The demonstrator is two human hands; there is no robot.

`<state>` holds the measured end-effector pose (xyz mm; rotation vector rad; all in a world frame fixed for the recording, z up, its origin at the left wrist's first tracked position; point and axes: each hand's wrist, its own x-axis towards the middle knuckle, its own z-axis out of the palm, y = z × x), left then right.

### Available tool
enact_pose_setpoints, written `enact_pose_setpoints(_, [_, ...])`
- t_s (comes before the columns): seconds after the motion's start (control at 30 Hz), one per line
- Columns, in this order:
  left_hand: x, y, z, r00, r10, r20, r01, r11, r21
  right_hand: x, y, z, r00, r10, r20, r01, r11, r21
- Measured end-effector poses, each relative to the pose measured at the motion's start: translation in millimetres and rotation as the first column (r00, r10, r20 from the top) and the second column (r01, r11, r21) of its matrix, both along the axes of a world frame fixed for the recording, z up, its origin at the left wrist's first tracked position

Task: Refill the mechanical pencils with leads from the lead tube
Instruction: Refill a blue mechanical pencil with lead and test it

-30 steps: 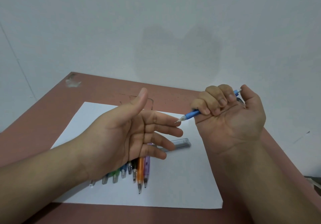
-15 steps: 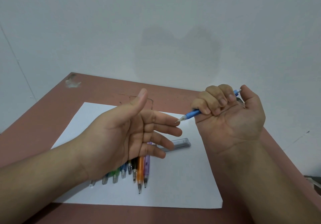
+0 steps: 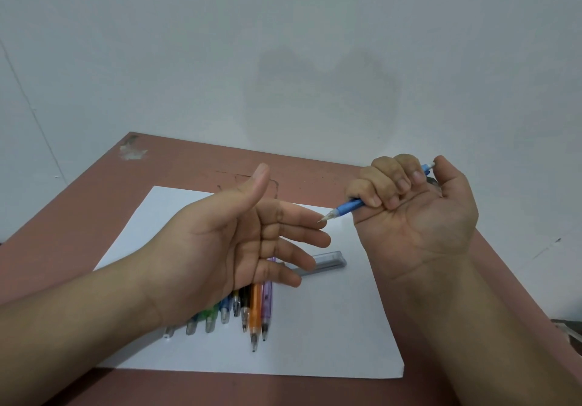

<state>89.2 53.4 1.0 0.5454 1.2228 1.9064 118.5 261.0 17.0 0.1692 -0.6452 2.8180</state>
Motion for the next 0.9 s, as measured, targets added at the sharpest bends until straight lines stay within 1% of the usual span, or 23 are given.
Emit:
enact_pose_setpoints(0.3, [0,-1,-2,1.0,0.018,-0.016,-0.018,1.0,0.005,1,0,2,1.0,-0.014,0.008,0.014,1.0,0.0])
enact_pose_setpoints(0.33, [0,0,-2,0.999,0.034,-0.038,-0.034,0.999,0.003,1,-1,3,1.0,-0.016,0.006,0.016,1.0,0.002])
enact_pose_setpoints(0.4, [2,1,-4,0.988,0.085,-0.132,-0.089,0.996,-0.025,1,-2,3,1.0,-0.014,0.004,0.014,1.0,0.001])
enact_pose_setpoints(0.5, [4,4,-5,0.946,0.159,-0.282,-0.194,0.976,-0.1,1,-2,1,1.0,0.009,-0.001,-0.009,1.0,-0.02])
enact_pose_setpoints(0.57, [6,7,-4,0.92,0.206,-0.334,-0.26,0.957,-0.128,1,-3,0,1.0,0.019,-0.004,-0.019,1.0,-0.019])
enact_pose_setpoints(0.67, [7,8,-2,0.892,0.267,-0.364,-0.331,0.935,-0.125,2,-6,0,1.0,0.027,-0.007,-0.027,1.0,-0.008])
enact_pose_setpoints(0.9, [7,9,-1,0.866,0.314,-0.389,-0.381,0.919,-0.105,4,-13,3,1.0,0.028,0.011,-0.027,0.999,-0.034])
